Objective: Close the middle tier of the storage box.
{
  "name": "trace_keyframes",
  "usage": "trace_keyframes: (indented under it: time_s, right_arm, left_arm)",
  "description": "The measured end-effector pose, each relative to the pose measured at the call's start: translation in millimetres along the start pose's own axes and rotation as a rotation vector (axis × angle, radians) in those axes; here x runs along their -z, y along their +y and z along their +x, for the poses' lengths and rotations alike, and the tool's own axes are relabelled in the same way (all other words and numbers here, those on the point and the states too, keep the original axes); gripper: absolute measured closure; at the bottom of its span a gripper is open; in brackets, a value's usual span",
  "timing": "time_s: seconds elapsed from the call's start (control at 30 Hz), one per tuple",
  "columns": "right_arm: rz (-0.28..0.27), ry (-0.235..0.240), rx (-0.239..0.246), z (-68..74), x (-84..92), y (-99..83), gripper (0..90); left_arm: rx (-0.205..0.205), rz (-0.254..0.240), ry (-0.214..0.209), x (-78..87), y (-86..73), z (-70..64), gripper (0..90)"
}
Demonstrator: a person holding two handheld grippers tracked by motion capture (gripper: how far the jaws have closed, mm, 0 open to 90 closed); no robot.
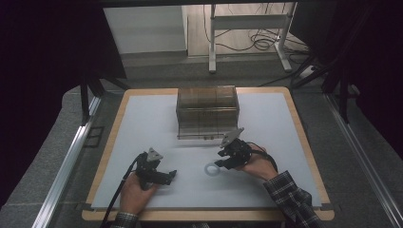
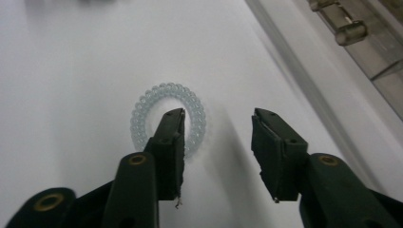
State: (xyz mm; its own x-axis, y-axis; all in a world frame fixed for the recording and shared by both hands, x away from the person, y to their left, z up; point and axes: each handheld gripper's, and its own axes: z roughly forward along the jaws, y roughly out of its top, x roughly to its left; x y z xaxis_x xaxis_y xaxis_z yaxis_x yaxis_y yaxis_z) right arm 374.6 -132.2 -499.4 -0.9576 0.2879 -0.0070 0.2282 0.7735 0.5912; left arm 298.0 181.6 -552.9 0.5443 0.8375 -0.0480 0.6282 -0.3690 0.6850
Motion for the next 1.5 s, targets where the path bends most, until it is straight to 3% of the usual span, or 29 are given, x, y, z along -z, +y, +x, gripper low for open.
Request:
trace_keyframes:
  time_s: [0.33,1.03,1.5]
  right_arm:
    - [-0.002,-0.012,0.021,7.0,-9.3,3.3,65.8]
    - [0.015,-0.050,0.076,15.9,-24.9,3.6,77.9]
    - [-0.008,-0.024,0.049,15.3,-23.2,4.5,81.0]
  left_arm:
    - [-0.003,0.000,0.000,0.0,0.0,0.3,0.0]
    - [-0.003,0.000,0.002,0.0,0.0,0.2,0.0]
    - [0.000,-0.001,0.000,-0.2,0.0,0.0,0.0]
